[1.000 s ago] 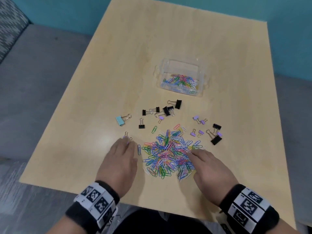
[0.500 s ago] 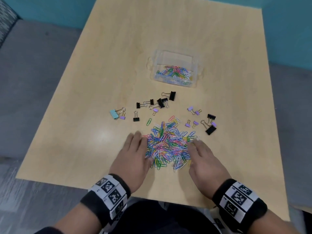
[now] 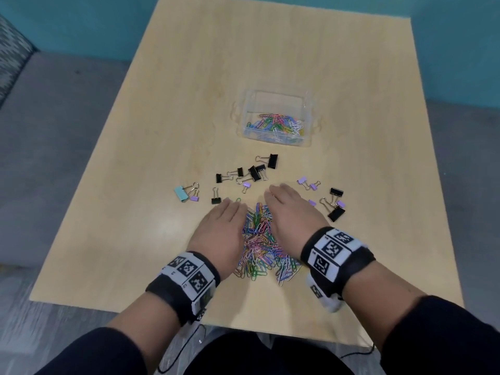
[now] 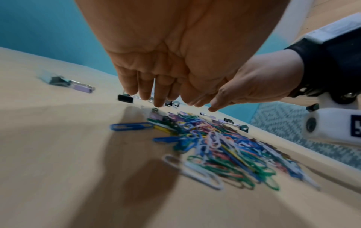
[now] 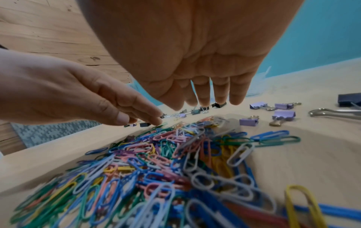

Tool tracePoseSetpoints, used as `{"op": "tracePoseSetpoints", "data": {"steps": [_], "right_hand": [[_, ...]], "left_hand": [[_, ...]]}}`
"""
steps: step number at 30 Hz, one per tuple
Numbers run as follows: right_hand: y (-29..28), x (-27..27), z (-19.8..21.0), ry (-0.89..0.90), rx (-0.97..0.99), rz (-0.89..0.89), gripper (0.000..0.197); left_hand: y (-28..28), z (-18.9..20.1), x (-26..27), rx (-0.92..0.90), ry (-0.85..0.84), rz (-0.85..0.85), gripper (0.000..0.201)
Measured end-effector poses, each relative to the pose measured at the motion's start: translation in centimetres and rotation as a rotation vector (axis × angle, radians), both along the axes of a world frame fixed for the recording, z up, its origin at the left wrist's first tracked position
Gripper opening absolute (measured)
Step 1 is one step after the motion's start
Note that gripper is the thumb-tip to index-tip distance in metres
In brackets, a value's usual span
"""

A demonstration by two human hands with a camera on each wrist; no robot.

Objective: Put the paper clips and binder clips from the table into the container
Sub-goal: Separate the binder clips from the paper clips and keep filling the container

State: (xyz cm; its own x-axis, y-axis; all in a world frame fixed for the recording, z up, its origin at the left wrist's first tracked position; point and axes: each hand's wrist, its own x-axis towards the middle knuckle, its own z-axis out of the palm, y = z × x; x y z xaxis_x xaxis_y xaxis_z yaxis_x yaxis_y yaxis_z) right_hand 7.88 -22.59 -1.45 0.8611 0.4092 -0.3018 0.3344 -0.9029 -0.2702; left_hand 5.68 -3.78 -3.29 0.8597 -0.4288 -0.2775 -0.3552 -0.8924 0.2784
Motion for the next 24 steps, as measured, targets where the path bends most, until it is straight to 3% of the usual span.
{"op": "tracePoseSetpoints", "data": {"steps": [7,10,13,15,18,24], "right_hand": [[-0.5,-0.1,-0.8,-0.001,0.033,0.006,0.048],[-0.8,-0.5,-0.5,-0.017,0.057,0.001,0.050],[-1.0,-1.0,-0.2,-0.029,0.067,-0.005,0.053],[-1.1,-1.4,-0.2,-0.030,0.067,-0.016,0.054],[-1.0,-1.8,-0.3,-0.031,0.080,-0.036,0.051],[-1.3,-3.1,0.2,-0.007,0.083,-0.017,0.052]], "left_hand": [[3.5,0.9,1.0,-0.113,-0.085,0.075,0.069],[4.0,0.7,0.1,-0.133,-0.165,0.076,0.046],[3.6,0.5,-1.3,-0.148,-0.103,0.130,0.020],[3.2,0.4,-1.4,-0.171,-0.054,0.202,0.014],[2.4,0.2,-0.5,-0.218,-0.045,0.253,0.017],[3.3,-0.3,0.3,-0.093,-0.067,0.093,0.039]]}}
